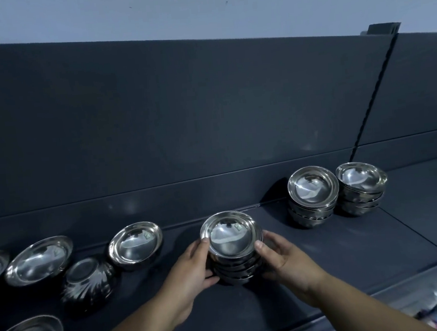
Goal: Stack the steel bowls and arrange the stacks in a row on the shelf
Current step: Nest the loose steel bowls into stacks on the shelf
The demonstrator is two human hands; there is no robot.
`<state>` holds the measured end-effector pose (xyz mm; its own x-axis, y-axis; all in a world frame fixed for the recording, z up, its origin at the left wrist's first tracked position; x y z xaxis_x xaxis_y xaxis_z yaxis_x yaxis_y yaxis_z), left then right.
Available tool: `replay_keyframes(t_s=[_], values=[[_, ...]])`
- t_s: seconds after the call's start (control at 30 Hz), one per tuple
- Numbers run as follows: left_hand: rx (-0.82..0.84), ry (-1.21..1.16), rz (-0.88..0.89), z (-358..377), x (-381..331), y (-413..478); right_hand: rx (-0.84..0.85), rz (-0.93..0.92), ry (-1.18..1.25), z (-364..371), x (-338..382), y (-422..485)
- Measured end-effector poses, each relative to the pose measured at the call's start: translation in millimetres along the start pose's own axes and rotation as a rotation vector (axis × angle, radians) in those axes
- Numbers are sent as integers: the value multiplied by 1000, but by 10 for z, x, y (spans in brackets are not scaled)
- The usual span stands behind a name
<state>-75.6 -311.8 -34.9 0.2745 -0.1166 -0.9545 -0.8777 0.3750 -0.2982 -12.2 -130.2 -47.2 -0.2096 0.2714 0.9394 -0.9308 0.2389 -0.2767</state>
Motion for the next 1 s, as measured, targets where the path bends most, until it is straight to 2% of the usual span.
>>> replay_keyframes(t_s=[0.13, 0.27, 0.47, 0.6, 0.7, 0.8, 0.87, 1.0], values=[[97, -31, 28, 366, -13, 37, 29, -49, 53, -383, 53, 32], [160, 37, 44, 729, -2, 87, 6, -99, -50, -798, 144, 145], [41, -25, 85, 1129, 19, 232, 16, -152, -108, -1095, 239, 393], [-46, 23, 106, 1248, 24, 292, -51, -147, -143, -1125, 237, 467], [-110, 264, 73, 1235, 175, 257, -103, -101, -333, -1213, 87, 436], [-223, 655, -18, 1130, 361, 126, -58, -98, -688, -1209, -43, 347], [-253, 883, 10, 1038, 439, 17, 25, -153, -879, -1105, -62, 267], [-337, 1297, 67, 779, 477, -211, 257, -274, -1055, -706, -113, 103]])
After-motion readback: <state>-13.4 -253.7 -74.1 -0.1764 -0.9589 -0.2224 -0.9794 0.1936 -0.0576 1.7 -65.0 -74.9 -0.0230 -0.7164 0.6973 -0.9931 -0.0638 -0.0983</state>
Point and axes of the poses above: each hand's wrist, its own y-axis towards the middle knuckle, its own z-axis out of the palm, x = y × z, the point moved 3 cm from there along y, towards the middle knuckle, and after that the axes turned 8 degrees about y, right-handed, at the moved point
